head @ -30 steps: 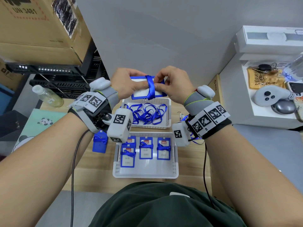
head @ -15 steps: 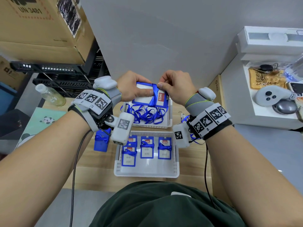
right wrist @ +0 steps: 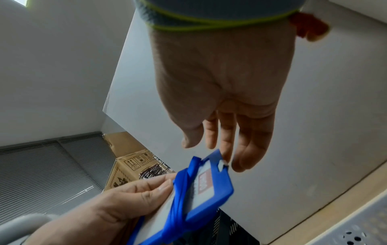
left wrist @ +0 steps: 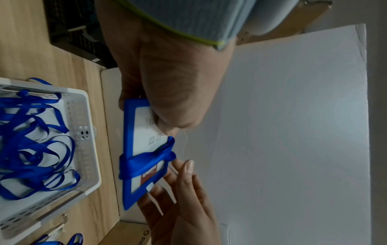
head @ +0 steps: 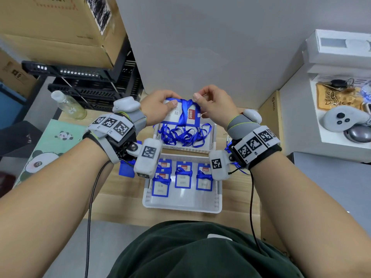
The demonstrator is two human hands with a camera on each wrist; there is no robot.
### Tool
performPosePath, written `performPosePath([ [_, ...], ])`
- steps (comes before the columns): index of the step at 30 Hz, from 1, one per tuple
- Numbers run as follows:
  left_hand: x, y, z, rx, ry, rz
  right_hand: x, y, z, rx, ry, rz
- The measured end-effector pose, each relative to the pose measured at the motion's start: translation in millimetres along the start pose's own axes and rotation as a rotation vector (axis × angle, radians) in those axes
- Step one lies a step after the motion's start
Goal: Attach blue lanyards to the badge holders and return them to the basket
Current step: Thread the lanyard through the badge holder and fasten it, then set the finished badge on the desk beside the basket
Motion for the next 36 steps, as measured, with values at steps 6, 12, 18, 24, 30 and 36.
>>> performPosePath([
  [6,38,-54,-6,0.089,0.256,-0.221,-66,21,-13,-0.269,-0.226,0.278],
  [12,42,-116,-18,0.182,0.227,-0.249,-117,17,-2,-0.248,-0.219,0.288],
  [18,52,-180,-36,0.276,0.218,-0.051,-175,17,8,-0.239,-0.278,0.262],
  [24,49,-259,-45,0.413,0.189,0.061,-252,44,0,-0.286,-0.378,0.125],
  [30,26,-330,-46,0.562,0.056,0.071,-311,75,-16,-0.306,-0.505,-0.063],
  [36,-3,-364,-39,0.589,-0.068,-0.003,-344,99,-23,-0.272,-0.591,-0.298],
])
Point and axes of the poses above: each hand's wrist, its own z-axis towards the middle knuckle, its own x-axis out of the back of the hand, y = z × x, the point moved 10 cm from there along z, towards the middle knuckle, and after that the axes turned 9 degrees about x, right-handed, at the moved point
